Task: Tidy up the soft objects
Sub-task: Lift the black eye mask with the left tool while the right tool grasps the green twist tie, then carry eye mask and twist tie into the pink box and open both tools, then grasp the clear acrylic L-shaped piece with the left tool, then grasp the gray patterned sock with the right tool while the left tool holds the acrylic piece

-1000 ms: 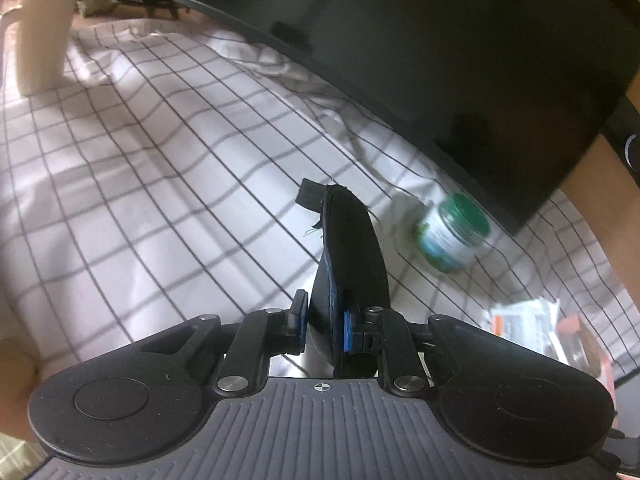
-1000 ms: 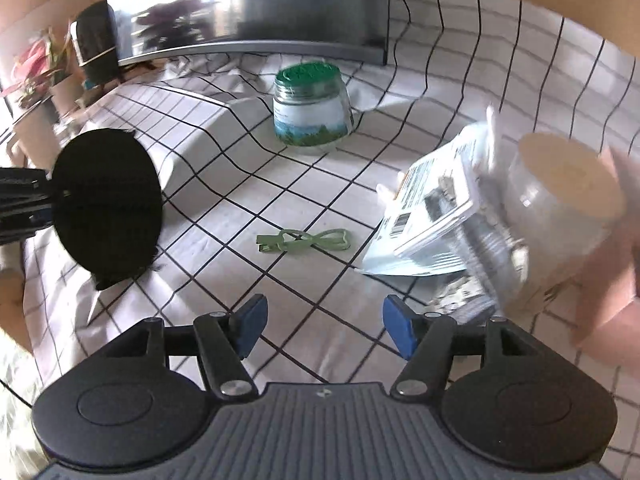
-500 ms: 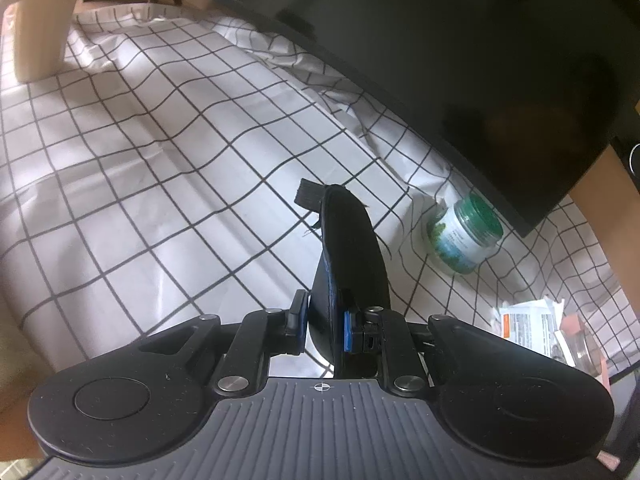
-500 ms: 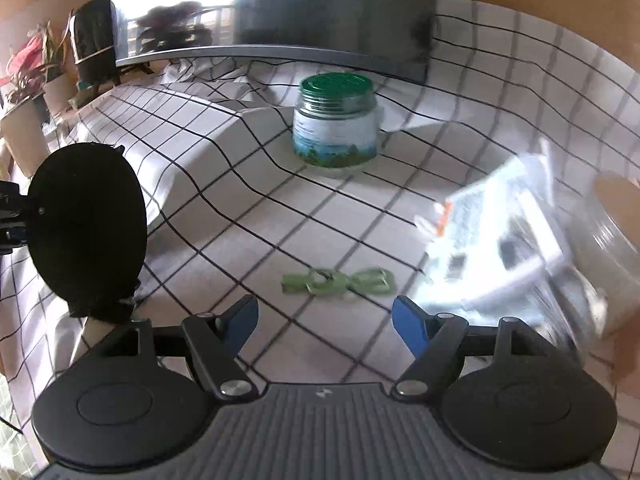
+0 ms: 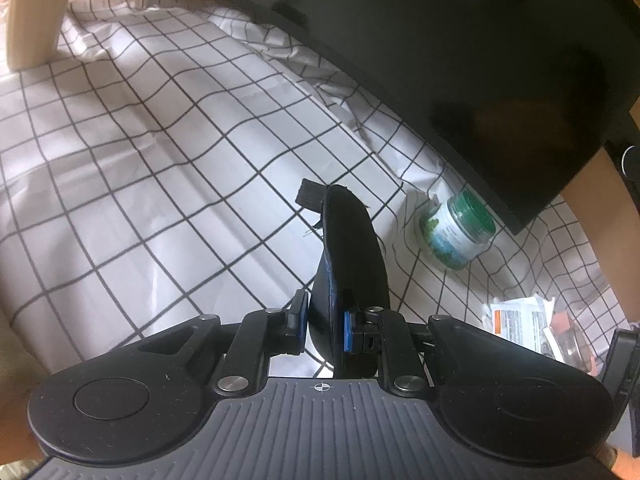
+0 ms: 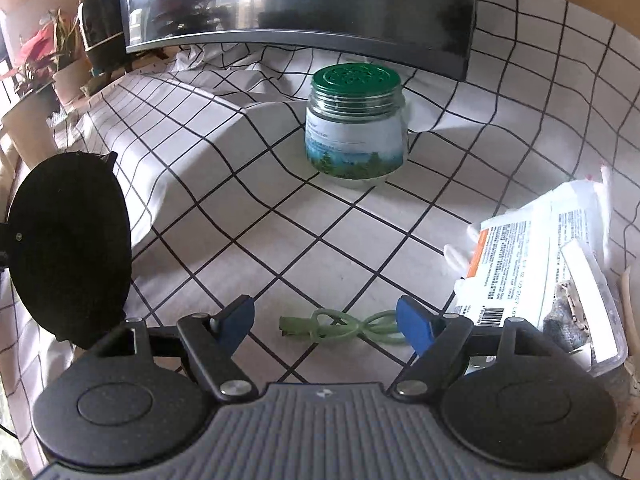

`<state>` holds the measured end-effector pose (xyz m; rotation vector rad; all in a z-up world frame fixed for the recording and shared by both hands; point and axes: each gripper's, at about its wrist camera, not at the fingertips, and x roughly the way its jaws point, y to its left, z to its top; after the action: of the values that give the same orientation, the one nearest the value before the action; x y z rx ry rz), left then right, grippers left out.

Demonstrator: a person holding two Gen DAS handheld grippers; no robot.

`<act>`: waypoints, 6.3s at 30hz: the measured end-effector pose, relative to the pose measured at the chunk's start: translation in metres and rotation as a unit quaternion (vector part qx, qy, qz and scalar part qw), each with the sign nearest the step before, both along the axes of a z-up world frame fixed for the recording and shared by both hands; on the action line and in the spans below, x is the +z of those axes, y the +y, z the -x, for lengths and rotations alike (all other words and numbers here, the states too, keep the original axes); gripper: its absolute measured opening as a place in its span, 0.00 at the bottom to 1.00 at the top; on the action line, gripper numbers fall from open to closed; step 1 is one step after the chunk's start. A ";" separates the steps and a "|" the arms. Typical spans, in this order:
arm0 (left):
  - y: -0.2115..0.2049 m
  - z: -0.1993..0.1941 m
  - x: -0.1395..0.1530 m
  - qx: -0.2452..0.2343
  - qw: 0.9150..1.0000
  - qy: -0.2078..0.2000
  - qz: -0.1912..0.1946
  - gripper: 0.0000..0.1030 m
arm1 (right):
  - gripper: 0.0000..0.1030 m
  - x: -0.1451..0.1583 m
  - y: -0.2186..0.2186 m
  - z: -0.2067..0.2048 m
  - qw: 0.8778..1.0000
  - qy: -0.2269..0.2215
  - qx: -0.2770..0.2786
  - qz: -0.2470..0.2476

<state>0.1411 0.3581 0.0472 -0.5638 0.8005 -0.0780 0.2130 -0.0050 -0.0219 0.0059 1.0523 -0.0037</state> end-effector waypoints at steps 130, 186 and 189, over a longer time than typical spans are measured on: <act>-0.188 0.026 0.017 -0.214 0.966 -0.079 -0.118 0.20 | 0.78 0.071 -0.042 0.114 0.998 -0.004 0.027 0.060; -0.067 0.006 -0.024 -0.094 0.995 -0.028 -0.023 0.14 | 0.78 0.057 -0.083 -0.106 0.980 0.151 -0.125 0.022; -0.069 -0.002 -0.022 -0.099 0.994 -0.032 -0.027 0.14 | 0.77 0.072 -0.068 -0.094 0.976 0.149 -0.090 -0.129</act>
<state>0.1430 0.2891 0.0250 -0.4275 0.7927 -0.2551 0.3070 -0.0729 0.0504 0.3442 1.3425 -0.0330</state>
